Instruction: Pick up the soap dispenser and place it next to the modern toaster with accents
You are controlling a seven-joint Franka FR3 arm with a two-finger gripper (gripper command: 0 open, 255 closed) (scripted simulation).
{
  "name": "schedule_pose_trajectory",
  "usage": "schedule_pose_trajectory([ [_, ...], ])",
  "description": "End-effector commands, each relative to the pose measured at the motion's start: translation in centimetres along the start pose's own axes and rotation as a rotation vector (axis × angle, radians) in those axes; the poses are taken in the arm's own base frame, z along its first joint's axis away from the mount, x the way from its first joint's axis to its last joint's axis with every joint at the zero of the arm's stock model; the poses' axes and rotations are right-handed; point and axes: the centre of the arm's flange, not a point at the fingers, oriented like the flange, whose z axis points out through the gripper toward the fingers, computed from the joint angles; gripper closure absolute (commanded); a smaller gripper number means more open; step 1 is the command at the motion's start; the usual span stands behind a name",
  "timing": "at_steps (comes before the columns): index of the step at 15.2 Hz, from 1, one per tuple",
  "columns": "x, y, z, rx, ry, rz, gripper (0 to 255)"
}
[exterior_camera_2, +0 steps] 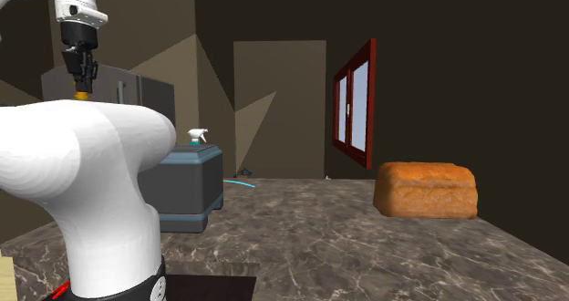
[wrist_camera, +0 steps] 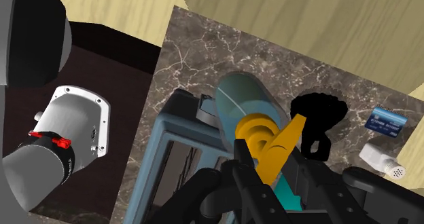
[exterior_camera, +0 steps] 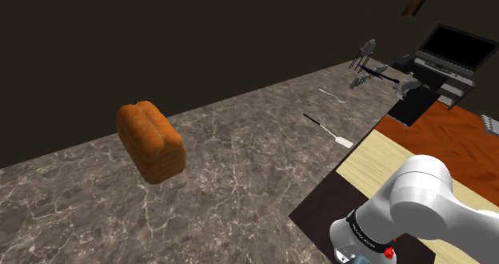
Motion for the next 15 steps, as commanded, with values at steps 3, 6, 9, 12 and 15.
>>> schedule_pose_trajectory([
  [3, 0.0, -0.1, 2.1, 0.0, 0.0, 0.0, 255],
  [6, 0.0, -0.1, 3.7, 0.0, 0.0, 0.0, 255],
  [9, 0.0, -0.1, 5.3, 0.0, 0.0, 0.0, 255],
  [12, -0.1, -0.2, 6.9, 0.0, 0.0, 0.0, 255],
  [15, -0.1, -0.2, 8.4, 0.0, 0.0, 0.0, 255],
])
